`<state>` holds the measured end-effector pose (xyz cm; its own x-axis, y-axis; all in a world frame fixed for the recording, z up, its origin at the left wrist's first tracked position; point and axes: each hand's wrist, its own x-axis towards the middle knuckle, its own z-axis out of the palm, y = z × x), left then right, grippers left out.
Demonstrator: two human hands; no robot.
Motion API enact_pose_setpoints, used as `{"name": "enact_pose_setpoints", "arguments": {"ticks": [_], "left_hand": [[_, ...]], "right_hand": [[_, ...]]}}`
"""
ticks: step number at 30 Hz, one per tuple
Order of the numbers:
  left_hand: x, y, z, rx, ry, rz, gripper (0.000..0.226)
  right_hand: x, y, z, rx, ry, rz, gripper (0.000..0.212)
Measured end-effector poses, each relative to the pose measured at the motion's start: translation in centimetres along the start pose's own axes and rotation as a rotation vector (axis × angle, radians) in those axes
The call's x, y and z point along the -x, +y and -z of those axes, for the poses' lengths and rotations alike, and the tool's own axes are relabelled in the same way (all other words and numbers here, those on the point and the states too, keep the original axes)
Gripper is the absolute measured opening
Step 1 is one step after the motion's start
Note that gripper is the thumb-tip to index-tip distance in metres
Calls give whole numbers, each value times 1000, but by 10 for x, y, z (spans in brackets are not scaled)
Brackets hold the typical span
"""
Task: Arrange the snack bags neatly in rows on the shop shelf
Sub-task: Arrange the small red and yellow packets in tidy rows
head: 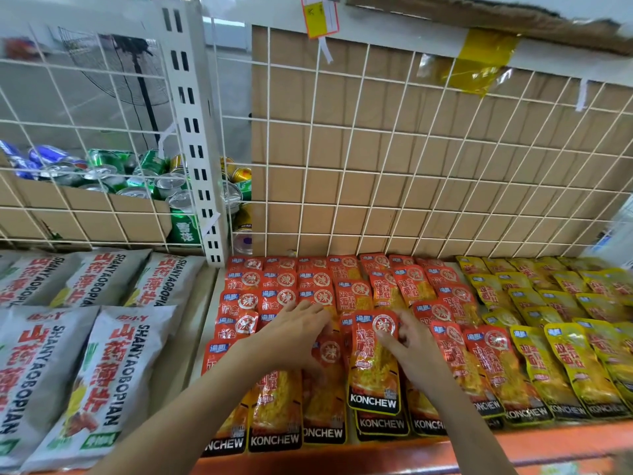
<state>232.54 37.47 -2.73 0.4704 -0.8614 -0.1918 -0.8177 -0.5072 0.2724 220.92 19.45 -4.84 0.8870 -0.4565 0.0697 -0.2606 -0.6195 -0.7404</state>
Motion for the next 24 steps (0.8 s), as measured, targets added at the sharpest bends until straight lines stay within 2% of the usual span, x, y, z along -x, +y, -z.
{"name": "enact_pose_setpoints", "arguments": {"ticks": [6,13,17,24], "left_hand": [[-5,-2,5,52,-6,-16,62],[-13,-4,9,248,-52,-25,42],[-19,-8,10,287,-16,-41,24],[-28,-12,14,303,141,-50,21]], "right_hand": [[1,1,1,-20,-4,17,42],[-1,4,-1,13,-11,3,45],[-1,6,-2,39,-6,-2,50],[1,4,0,-2,-2,7,39]]}}
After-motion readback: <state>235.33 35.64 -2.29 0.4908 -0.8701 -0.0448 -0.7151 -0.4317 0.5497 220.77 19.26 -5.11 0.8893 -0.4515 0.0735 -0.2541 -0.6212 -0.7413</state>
